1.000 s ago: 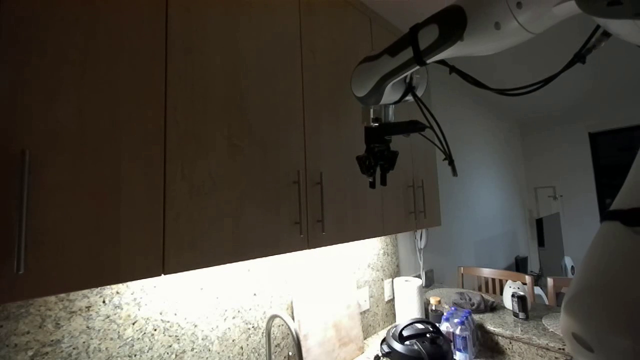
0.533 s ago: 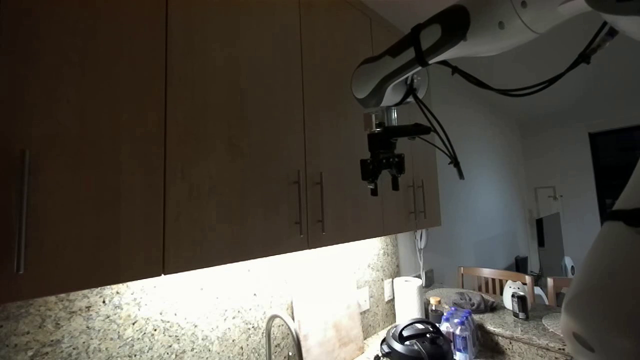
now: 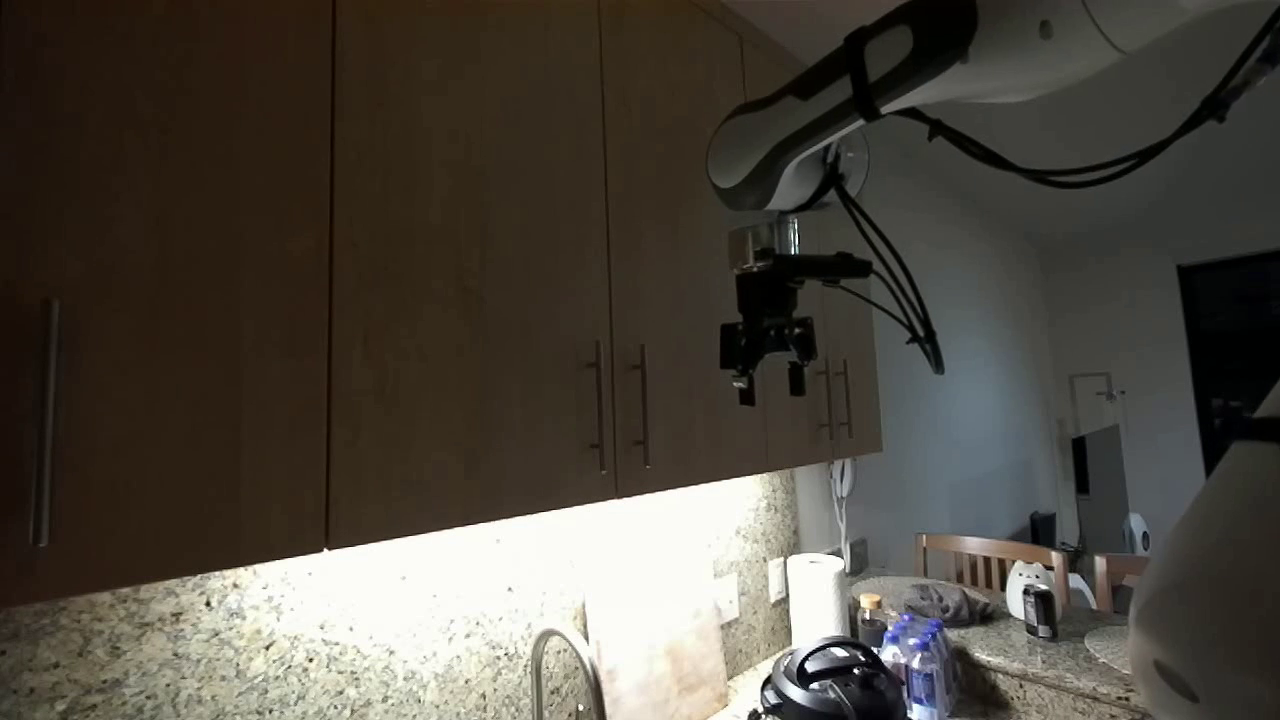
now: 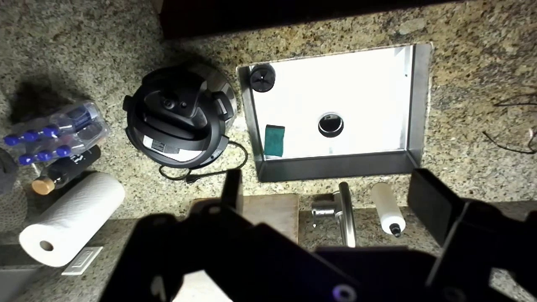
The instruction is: Close the open cabinet door
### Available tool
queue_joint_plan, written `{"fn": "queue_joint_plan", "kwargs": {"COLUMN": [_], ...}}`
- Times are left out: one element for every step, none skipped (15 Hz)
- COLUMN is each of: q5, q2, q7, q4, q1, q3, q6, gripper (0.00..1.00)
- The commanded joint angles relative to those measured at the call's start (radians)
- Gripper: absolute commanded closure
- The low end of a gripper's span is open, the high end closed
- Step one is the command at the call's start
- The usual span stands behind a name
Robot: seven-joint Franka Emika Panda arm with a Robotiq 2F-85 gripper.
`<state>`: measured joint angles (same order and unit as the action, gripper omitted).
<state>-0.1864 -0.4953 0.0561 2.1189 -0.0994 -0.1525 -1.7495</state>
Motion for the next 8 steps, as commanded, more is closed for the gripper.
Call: {"fn": "queue_joint_plan", "kwargs": {"q5": [0.026, 0.027, 0.025, 0.025, 0.024, 0.023, 0.021, 0.022], "q2": [-0.061, -0.069, -0.078, -0.084, -0.09, -0.094, -0.098, -0.102], "q7": [0.022, 0.018, 0.017, 0.016, 0.014, 0.011, 0.008, 0.005], "q4": [0.072, 0.084, 0.095, 0.104, 0.111, 0.116, 0.12, 0.122], "q1": [-0.001, -0.002, -0.003, -0.004, -0.004, -0.005, -0.006, -0.006], "q3": [0.007, 0.009, 0.009, 0.009, 0.009, 0.01, 0.011, 0.011], "q6": [0.007, 0.005, 0.003, 0.0, -0.003, -0.006, -0.009, -0.01], "gripper": [0.0, 0.0, 0.0, 0.0, 0.0, 0.0, 0.0, 0.0]}}
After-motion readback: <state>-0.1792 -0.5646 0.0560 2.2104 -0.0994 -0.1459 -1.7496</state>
